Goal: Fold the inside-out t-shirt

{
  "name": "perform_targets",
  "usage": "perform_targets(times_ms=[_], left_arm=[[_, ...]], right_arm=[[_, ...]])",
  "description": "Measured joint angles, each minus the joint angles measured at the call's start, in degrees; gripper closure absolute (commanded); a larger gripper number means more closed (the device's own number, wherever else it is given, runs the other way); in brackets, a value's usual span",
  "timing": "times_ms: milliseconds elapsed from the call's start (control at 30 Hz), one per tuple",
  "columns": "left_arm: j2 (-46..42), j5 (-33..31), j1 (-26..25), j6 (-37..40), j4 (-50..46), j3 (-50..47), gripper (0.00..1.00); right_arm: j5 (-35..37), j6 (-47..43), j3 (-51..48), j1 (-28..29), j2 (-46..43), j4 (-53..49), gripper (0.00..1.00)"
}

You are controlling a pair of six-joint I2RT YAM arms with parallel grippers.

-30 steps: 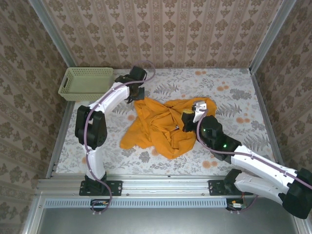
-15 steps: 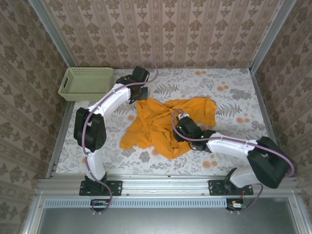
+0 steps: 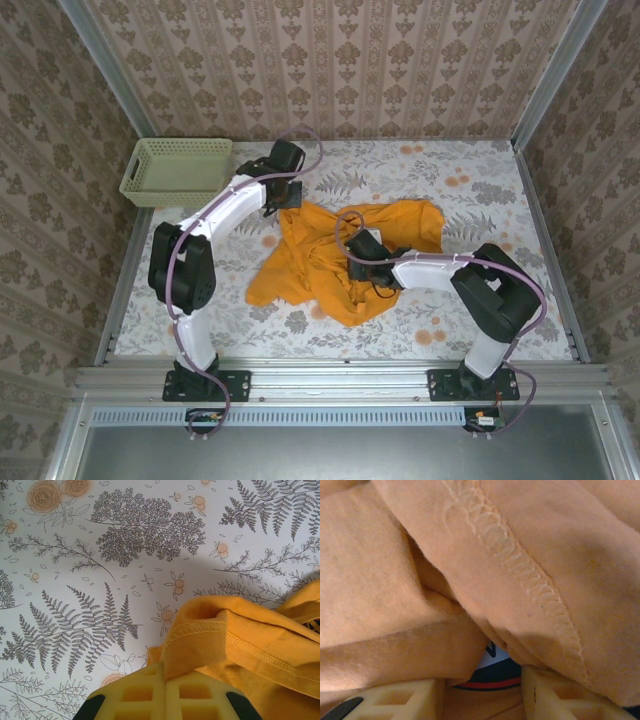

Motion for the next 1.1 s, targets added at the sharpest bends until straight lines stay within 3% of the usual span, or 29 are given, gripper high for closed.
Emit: perform_targets(times_ms=[500, 1000, 1100], left_arm=[[-3.1, 0.2, 0.7, 0.0, 1.0, -1.2, 1.00], [-3.4, 0.2, 0.7, 0.0, 1.0, -1.2, 1.00], [-3.5, 0.2, 0.7, 0.0, 1.0, -1.2, 1.00]], right_arm=[[3.9, 6.1, 3.6, 1.7, 2.4, -5.0, 0.50], [5.6, 9.4, 0.5, 3.5, -2.5, -13.4, 0.45], [6.0, 10.1, 0.5, 3.8, -1.7, -13.4, 0.48]])
